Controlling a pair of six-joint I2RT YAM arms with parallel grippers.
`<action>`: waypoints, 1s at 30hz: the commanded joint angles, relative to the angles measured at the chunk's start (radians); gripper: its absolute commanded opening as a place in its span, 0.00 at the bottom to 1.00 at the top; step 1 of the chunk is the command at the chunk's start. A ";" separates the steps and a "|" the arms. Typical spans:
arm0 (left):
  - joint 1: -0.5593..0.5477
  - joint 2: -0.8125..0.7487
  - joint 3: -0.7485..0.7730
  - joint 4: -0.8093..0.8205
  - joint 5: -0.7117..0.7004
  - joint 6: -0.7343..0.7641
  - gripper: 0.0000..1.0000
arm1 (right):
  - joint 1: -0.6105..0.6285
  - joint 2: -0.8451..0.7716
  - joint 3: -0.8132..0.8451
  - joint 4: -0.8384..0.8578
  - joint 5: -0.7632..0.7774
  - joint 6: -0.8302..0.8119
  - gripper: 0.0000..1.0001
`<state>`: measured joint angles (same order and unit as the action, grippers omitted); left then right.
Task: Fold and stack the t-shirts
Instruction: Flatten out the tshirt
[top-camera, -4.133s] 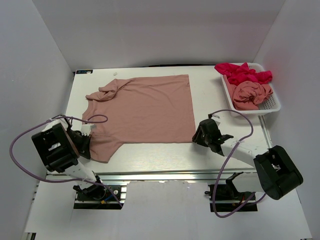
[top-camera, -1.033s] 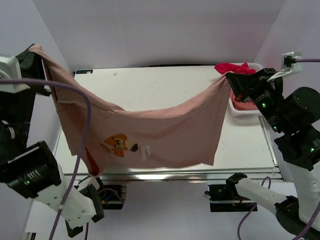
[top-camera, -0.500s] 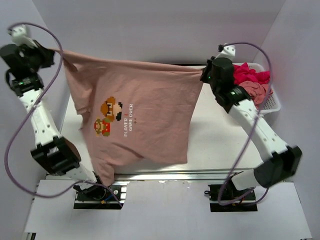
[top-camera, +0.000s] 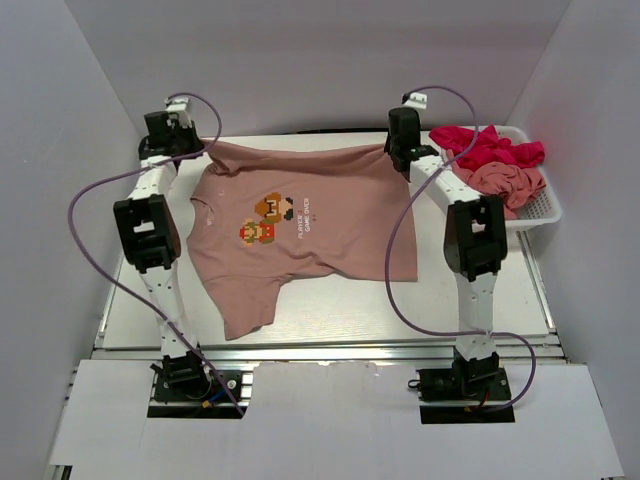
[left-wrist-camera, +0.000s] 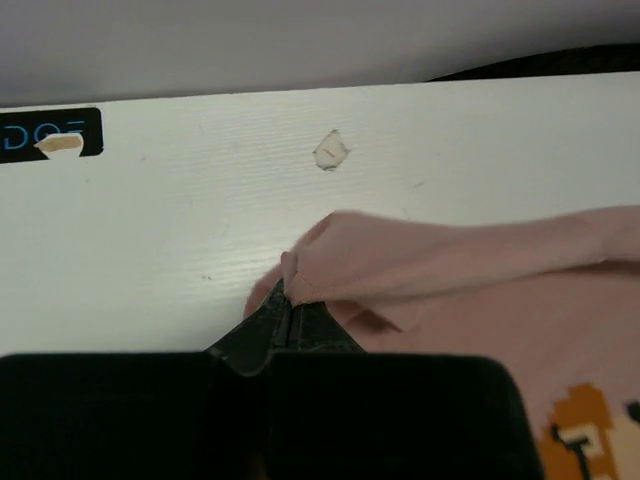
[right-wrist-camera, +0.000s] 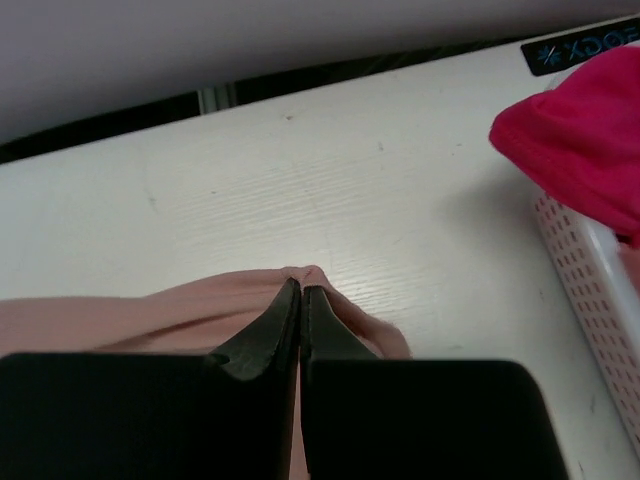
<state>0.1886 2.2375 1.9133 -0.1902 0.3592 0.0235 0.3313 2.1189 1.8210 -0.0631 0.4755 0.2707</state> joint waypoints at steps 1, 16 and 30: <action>-0.008 0.109 0.189 -0.040 -0.063 0.032 0.00 | -0.021 0.085 0.113 0.085 -0.027 -0.042 0.00; -0.155 0.315 0.369 0.143 -0.284 0.110 0.13 | -0.029 0.190 0.092 0.293 -0.046 -0.128 0.00; -0.135 0.257 0.357 0.216 -0.416 0.030 0.98 | -0.054 0.159 0.071 0.345 0.061 -0.186 0.89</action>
<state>0.0097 2.6152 2.3024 -0.0051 -0.0055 0.0814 0.2932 2.3795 1.9347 0.1967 0.4786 0.1143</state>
